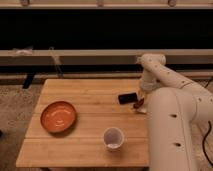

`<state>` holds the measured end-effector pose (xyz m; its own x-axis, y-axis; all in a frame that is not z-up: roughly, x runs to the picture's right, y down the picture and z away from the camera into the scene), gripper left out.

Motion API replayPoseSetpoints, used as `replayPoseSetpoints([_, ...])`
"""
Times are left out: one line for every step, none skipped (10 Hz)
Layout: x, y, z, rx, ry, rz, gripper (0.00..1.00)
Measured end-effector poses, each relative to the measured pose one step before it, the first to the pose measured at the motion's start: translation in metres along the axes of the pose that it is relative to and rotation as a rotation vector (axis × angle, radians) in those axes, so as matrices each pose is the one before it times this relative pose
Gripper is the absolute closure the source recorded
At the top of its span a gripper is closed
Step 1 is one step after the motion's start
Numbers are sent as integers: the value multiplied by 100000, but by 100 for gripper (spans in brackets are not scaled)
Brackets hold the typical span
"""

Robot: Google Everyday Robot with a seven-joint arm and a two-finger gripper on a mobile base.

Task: Place the pepper on the white sponge

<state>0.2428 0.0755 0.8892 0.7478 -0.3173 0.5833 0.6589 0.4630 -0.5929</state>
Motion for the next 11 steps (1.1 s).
replayPoseSetpoints([-141, 87, -110, 135, -490, -384, 20])
replayPoseSetpoints([-84, 141, -107, 260, -404, -156, 20])
replayPoseSetpoints([-59, 53, -82, 200, -188, -132, 20])
replayPoseSetpoints([-38, 18, -85, 59, 19, -114, 20])
replayPoseSetpoints([-58, 100, -89, 1, 35, -54, 20])
replayPoseSetpoints([-41, 40, -93, 125, 266, -92, 20])
replayPoseSetpoints([-16, 14, -199, 479, 763, 263, 20])
replayPoseSetpoints([-155, -74, -383, 1260, 1226, -192, 20])
replayPoseSetpoints([-409, -224, -805, 1723, 1367, -919, 20])
replayPoseSetpoints([-463, -335, -797, 1489, 1413, -1303, 20])
replayPoseSetpoints([-579, -540, -1002, 1558, 1599, -1554, 20])
